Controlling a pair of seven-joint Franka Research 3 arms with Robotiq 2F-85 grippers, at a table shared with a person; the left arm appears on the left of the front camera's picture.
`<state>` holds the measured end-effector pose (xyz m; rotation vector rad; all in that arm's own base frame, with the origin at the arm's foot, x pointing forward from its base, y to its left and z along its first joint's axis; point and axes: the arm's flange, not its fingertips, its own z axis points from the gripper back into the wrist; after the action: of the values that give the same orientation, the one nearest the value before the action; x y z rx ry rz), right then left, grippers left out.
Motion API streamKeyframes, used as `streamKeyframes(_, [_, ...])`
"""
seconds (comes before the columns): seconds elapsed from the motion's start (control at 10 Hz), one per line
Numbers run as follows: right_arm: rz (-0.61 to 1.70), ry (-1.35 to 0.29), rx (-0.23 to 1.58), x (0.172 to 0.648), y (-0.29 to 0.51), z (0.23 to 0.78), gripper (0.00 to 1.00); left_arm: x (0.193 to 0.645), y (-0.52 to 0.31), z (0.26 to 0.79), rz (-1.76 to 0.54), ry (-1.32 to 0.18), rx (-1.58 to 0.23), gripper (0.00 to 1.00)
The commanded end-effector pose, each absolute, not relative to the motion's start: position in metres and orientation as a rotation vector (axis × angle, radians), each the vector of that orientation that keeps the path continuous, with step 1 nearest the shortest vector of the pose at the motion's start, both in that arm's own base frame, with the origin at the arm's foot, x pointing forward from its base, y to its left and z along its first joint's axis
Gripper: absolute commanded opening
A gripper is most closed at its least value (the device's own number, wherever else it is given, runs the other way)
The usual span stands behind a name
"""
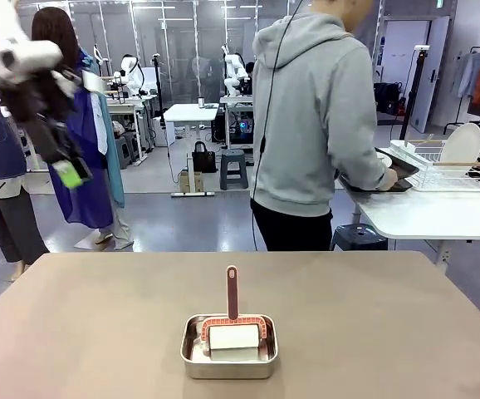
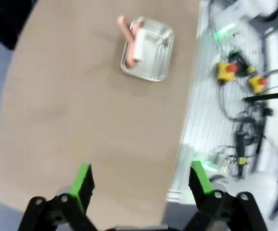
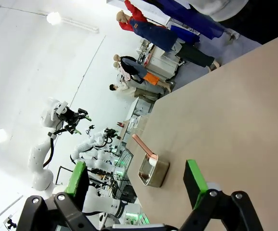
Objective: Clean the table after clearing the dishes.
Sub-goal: When the right (or left) Handle tray is removed, use the right hand (or left hand) to clean the right (or left) side of the table with the Lint Roller.
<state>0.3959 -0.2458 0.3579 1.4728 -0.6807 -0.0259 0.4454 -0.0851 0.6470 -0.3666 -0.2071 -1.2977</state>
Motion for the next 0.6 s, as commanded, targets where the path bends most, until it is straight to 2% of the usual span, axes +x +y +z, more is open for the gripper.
streamKeyframes(0.0, [-0.024, -0.678, 1.476, 0.395, -0.244, 0.362, 1.0, 0.437, -0.114, 0.6, -1.336, -0.299, -0.219, 1.0])
streamKeyframes(0.2, [-0.024, -0.678, 1.476, 0.395, -0.244, 0.362, 1.0, 0.426, -0.148, 0.581, -1.408, -0.326, -0.176, 1.0])
streamKeyframes(0.3, [-0.024, -0.678, 1.476, 0.395, -0.244, 0.362, 1.0, 0.426, -0.143, 0.586, -1.442, -0.324, -0.235, 1.0])
streamKeyframes(0.5, [-0.024, -0.678, 1.476, 0.395, -0.244, 0.362, 1.0, 0.439, -0.157, 0.592, -1.406, -0.291, -0.198, 1.0])
